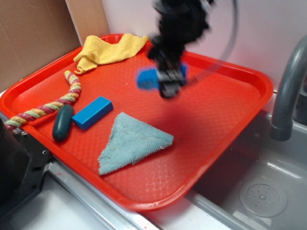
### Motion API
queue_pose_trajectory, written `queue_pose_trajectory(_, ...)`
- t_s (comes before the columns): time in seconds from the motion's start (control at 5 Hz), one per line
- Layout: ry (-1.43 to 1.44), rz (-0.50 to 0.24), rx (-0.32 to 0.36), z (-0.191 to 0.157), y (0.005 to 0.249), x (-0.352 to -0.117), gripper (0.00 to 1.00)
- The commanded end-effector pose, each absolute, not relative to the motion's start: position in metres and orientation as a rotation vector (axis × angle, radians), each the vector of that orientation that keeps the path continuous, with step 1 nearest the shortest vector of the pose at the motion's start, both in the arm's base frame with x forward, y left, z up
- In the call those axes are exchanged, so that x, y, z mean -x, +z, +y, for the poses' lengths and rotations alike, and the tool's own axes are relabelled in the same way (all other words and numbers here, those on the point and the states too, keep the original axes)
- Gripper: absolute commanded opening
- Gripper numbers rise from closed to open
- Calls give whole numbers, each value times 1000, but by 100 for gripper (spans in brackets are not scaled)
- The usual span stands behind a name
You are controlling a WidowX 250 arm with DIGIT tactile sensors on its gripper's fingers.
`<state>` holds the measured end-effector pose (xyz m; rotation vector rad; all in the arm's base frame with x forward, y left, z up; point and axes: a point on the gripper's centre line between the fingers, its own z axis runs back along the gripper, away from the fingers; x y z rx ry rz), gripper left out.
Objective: Grab the blue sponge.
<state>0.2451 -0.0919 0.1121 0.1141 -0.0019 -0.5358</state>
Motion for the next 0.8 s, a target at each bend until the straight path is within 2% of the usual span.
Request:
queue_pose_trajectory(0.0, -79, -135, -139, -46, 175, -211, 0)
queue_pose_trajectory(0.2, 36, -216, -107, -32, 190, -207, 0)
queue_pose_trajectory(0.4, 134, -226, -84, -30, 199, -210, 0)
queue_pose_trajectory(0.6, 234, -202, -51, -27, 203, -210, 0)
